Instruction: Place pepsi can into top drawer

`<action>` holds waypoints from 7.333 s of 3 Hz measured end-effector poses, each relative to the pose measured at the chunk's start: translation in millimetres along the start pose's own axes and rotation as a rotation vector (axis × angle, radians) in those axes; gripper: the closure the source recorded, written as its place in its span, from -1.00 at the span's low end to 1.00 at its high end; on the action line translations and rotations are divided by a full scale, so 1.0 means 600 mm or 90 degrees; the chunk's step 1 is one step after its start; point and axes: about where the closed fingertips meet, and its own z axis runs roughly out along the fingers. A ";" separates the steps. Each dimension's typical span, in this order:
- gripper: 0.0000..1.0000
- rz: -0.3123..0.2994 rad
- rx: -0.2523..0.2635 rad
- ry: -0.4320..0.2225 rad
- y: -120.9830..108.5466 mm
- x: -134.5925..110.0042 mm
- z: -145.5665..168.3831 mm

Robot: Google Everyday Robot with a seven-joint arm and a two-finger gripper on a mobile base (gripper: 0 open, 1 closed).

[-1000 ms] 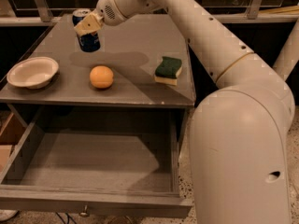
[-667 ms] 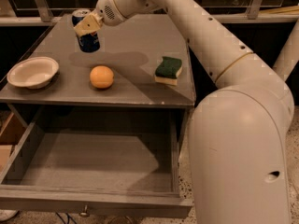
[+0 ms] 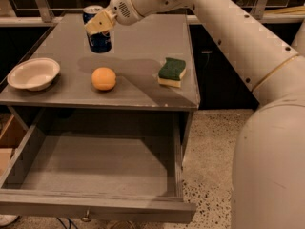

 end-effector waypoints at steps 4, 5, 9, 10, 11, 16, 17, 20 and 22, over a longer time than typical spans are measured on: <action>1.00 0.036 0.045 0.022 0.123 0.053 -0.135; 1.00 0.065 0.074 0.047 0.182 0.085 -0.189; 1.00 0.115 0.121 0.044 0.270 0.157 -0.217; 1.00 0.139 0.127 0.040 0.297 0.204 -0.208; 1.00 0.159 0.103 0.043 0.328 0.239 -0.197; 1.00 0.216 0.181 -0.008 0.320 0.293 -0.128; 1.00 0.231 0.179 -0.005 0.327 0.319 -0.106; 1.00 0.273 0.215 -0.033 0.305 0.376 -0.052; 1.00 0.283 0.241 -0.050 0.298 0.398 -0.014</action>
Offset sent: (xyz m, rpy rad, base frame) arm -0.1142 -0.0578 0.0286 -0.0001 0.0102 -0.0740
